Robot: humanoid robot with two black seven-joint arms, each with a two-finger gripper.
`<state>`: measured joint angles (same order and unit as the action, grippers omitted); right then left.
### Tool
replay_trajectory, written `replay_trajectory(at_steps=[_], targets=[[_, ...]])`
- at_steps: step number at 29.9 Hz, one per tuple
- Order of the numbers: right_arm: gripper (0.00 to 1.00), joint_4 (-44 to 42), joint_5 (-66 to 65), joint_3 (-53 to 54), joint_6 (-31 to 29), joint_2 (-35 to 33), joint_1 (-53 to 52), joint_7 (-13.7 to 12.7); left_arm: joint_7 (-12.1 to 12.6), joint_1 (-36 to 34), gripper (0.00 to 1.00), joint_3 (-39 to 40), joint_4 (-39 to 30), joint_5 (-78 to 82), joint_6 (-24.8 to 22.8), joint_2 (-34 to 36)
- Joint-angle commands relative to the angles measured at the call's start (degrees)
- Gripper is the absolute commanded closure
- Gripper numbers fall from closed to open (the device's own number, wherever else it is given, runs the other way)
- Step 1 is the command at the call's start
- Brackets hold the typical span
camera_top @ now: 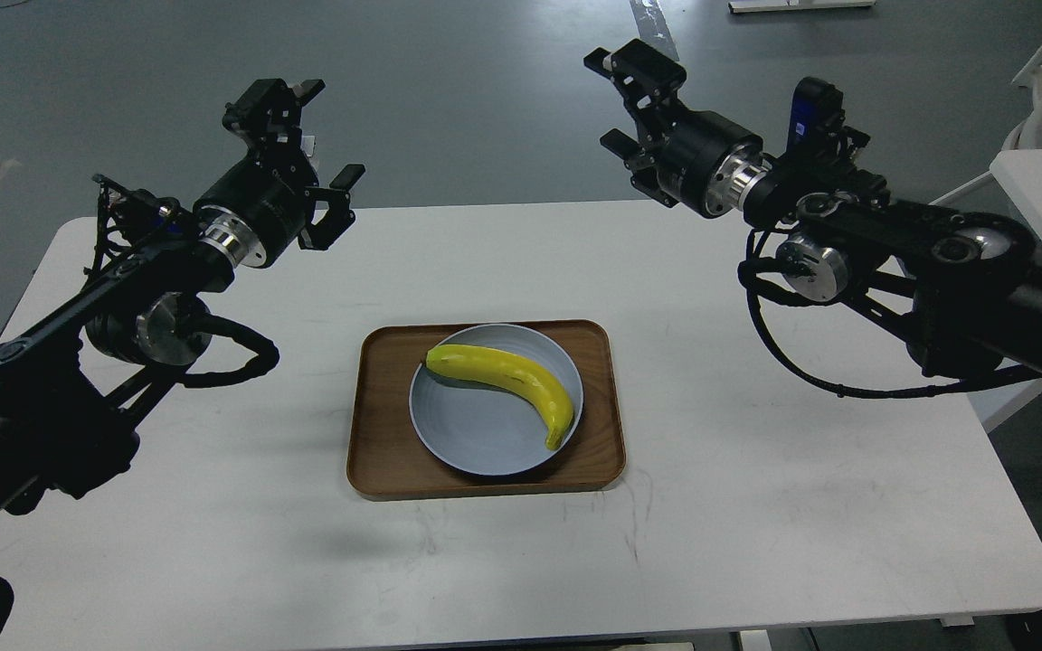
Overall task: Place banana on plate with both arms
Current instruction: 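Lower the banana onto the plate, open and raise the right gripper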
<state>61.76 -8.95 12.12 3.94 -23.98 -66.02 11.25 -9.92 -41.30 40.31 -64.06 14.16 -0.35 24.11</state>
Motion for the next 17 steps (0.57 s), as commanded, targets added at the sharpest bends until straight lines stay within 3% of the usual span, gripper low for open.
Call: replay_trajectory(at_steps=[1, 7, 17], targets=[[0.0, 0.0, 8.6, 4.3, -1.1, -1.0, 1.6, -3.3, 0.1, 1.9, 0.02, 1.7, 0.1, -0.4, 0.0, -1.2], [0.0, -0.2, 13.4, 8.4, -1.4, -0.8, 5.5, -6.0, 0.6, 4.3, 0.02, 3.5, 0.1, -2.8, -0.2, -1.7], [0.0, -0.2, 12.4, 8.4, -3.0, -1.2, 5.6, -5.4, 0.6, 4.7, 0.02, 3.4, 0.0, -2.7, -0.5, -1.3]])
